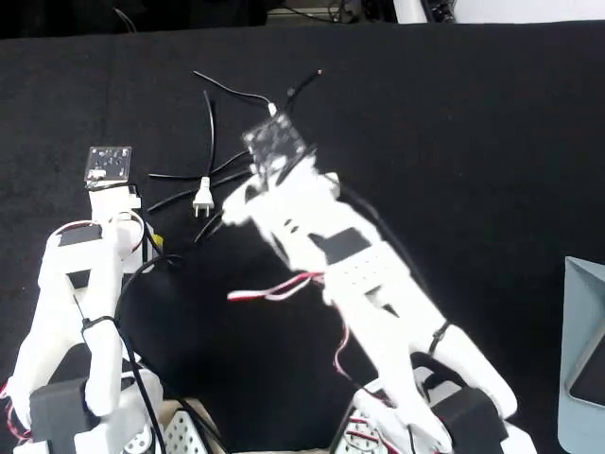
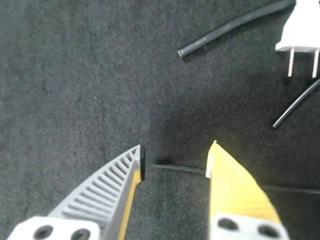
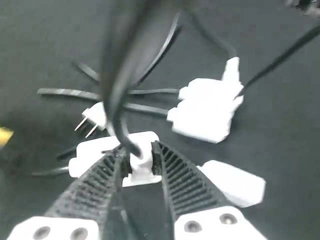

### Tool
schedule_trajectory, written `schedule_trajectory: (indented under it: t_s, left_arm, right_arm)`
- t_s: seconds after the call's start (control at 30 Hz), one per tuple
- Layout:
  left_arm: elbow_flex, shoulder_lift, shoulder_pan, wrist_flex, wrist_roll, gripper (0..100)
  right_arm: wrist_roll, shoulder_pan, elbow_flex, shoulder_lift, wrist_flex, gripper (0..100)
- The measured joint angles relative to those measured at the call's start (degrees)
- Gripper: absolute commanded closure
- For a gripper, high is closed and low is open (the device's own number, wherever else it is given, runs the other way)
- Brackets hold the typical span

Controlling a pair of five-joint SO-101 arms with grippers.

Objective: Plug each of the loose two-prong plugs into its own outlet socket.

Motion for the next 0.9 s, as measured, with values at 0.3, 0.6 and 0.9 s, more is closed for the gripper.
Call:
schedule_trajectory:
  t_s: [0.3,0.6,0.9]
  left_arm:
    - [0.0,0.0,0.0,0.0,-0.09,79]
    - [0.0,0.0,0.0,0.0,-0.09,79]
    - [0.0,0.0,0.0,0.0,-0.09,79]
  right_arm:
    - [0.0,10.02,-11.69,4.4,0.09,98.5]
    - [-0.09,16.79,-19.96,23.03,-5.01,92.2]
    - [-0.26,18.37,-22.24,26.37,-1.93,84.8]
